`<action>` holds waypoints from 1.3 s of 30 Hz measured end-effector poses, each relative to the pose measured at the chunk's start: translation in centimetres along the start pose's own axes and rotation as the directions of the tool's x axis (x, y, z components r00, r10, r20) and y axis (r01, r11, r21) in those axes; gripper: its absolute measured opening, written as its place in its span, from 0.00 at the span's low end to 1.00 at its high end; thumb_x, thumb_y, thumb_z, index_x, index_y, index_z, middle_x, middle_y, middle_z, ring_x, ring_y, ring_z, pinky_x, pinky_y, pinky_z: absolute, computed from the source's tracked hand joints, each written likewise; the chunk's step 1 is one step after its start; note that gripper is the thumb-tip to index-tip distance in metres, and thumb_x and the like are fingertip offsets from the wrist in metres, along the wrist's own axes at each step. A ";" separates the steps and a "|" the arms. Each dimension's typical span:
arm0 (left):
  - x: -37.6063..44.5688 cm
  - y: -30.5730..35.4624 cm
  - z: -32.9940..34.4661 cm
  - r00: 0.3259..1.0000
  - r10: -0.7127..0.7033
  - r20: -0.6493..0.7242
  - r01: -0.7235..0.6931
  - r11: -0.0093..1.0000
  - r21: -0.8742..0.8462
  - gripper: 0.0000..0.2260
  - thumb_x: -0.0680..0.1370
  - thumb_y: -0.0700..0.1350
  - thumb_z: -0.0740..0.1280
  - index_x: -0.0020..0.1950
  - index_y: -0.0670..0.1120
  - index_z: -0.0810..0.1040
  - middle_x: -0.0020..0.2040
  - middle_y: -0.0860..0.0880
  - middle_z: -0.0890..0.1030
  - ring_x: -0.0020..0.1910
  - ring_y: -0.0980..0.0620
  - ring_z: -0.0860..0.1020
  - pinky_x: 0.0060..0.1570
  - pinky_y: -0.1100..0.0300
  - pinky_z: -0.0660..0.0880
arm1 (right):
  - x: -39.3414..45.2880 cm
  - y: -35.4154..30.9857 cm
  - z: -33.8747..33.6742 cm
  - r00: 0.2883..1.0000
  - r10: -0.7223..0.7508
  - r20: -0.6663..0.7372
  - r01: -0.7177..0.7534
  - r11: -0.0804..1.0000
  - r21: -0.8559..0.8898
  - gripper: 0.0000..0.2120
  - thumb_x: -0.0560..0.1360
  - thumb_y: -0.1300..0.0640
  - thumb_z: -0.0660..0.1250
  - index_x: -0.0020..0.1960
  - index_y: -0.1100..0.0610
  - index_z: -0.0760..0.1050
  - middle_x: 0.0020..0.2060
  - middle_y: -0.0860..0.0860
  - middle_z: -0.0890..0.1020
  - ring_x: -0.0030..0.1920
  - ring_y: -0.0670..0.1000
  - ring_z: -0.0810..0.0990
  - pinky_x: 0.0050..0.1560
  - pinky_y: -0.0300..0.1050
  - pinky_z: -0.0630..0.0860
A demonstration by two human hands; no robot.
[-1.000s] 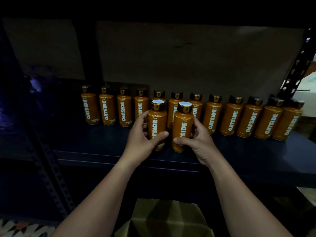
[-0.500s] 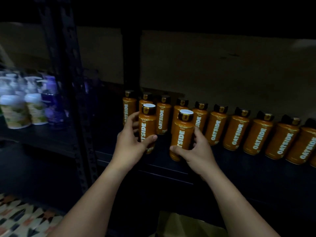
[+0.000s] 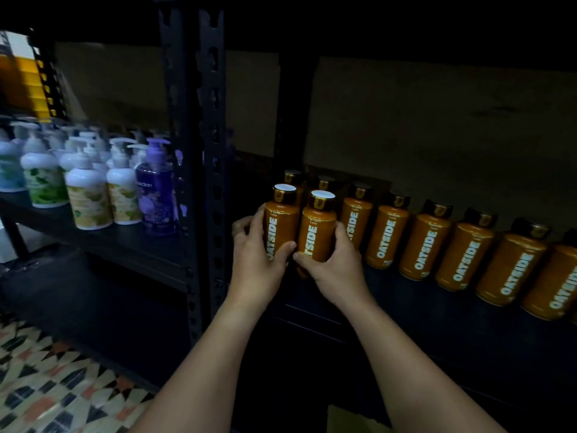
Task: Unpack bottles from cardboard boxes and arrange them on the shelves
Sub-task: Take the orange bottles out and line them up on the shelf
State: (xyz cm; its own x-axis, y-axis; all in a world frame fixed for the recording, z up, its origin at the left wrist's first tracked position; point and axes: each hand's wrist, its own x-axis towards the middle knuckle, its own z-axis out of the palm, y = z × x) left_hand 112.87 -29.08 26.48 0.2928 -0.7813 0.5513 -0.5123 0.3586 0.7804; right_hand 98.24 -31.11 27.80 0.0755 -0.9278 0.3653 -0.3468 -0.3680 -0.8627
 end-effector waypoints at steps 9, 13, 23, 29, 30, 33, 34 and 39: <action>-0.1 -0.4 0.7 0.999 -0.025 -0.035 0.025 1.000 -0.002 0.40 0.78 0.45 0.74 0.83 0.52 0.54 0.72 0.47 0.63 0.64 0.64 0.61 0.55 0.84 0.58 | -0.1 1.0 0.2 1.000 -0.014 -0.011 0.014 1.000 0.015 0.45 0.67 0.52 0.82 0.76 0.44 0.59 0.66 0.41 0.72 0.63 0.41 0.73 0.54 0.31 0.69; -0.5 -0.4 1.0 0.998 -0.019 -0.063 0.019 1.000 0.003 0.40 0.78 0.46 0.73 0.83 0.53 0.53 0.74 0.47 0.62 0.73 0.54 0.64 0.65 0.63 0.62 | -0.2 1.3 0.3 0.998 -0.022 -0.052 0.022 1.000 -0.006 0.44 0.67 0.52 0.82 0.76 0.45 0.60 0.69 0.44 0.72 0.66 0.43 0.72 0.55 0.31 0.69; -0.4 -0.6 1.0 0.997 -0.032 -0.072 0.034 0.999 0.030 0.37 0.78 0.43 0.74 0.81 0.53 0.58 0.72 0.47 0.66 0.68 0.60 0.63 0.55 0.83 0.59 | 0.0 1.3 0.5 0.999 -0.028 -0.025 0.025 0.993 -0.114 0.40 0.70 0.52 0.80 0.76 0.49 0.62 0.70 0.46 0.71 0.65 0.41 0.68 0.53 0.26 0.62; -0.3 -0.2 0.8 0.996 -0.056 -0.076 0.058 0.998 0.017 0.36 0.77 0.43 0.74 0.81 0.52 0.60 0.72 0.48 0.68 0.68 0.58 0.65 0.65 0.65 0.62 | -0.2 1.2 0.4 1.000 -0.022 -0.022 0.020 0.994 -0.112 0.40 0.71 0.51 0.79 0.77 0.48 0.61 0.71 0.47 0.70 0.71 0.46 0.69 0.64 0.40 0.67; -0.3 -0.2 0.8 0.996 -0.058 -0.075 0.059 0.998 0.018 0.36 0.77 0.43 0.74 0.81 0.52 0.60 0.72 0.47 0.68 0.68 0.58 0.65 0.64 0.67 0.62 | -0.2 1.2 0.4 1.000 -0.019 -0.019 0.017 0.994 -0.107 0.40 0.71 0.51 0.79 0.77 0.48 0.61 0.71 0.47 0.70 0.71 0.47 0.69 0.65 0.41 0.68; -0.2 -0.3 0.8 0.995 -0.060 -0.074 0.062 0.998 0.027 0.37 0.76 0.43 0.75 0.81 0.52 0.61 0.72 0.47 0.68 0.66 0.60 0.65 0.57 0.78 0.59 | -0.2 1.2 0.4 1.000 -0.015 -0.015 0.013 0.996 -0.092 0.40 0.71 0.51 0.79 0.76 0.47 0.62 0.71 0.47 0.71 0.71 0.48 0.70 0.66 0.43 0.70; -0.2 -0.3 0.8 0.995 -0.062 -0.073 0.065 0.997 0.031 0.37 0.76 0.42 0.75 0.81 0.52 0.61 0.72 0.47 0.68 0.66 0.60 0.65 0.58 0.78 0.59 | -0.2 1.3 0.4 1.000 -0.013 -0.015 0.012 0.996 -0.089 0.40 0.71 0.51 0.79 0.76 0.47 0.62 0.71 0.47 0.71 0.71 0.48 0.70 0.66 0.45 0.71; -0.7 -0.3 0.8 0.996 -0.063 -0.060 0.066 0.997 0.047 0.39 0.76 0.41 0.75 0.82 0.53 0.59 0.73 0.47 0.66 0.70 0.56 0.66 0.63 0.68 0.61 | -0.1 1.4 0.6 1.000 -0.007 -0.028 0.004 0.996 -0.094 0.41 0.71 0.50 0.79 0.77 0.46 0.61 0.72 0.47 0.71 0.72 0.48 0.70 0.69 0.51 0.72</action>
State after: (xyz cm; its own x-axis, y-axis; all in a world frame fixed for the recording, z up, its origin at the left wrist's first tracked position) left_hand 112.17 -29.07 25.60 0.3721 -0.7703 0.5179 -0.5295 0.2821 0.8001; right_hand 98.28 -31.61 26.35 0.0512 -0.9232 0.3808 -0.4328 -0.3641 -0.8247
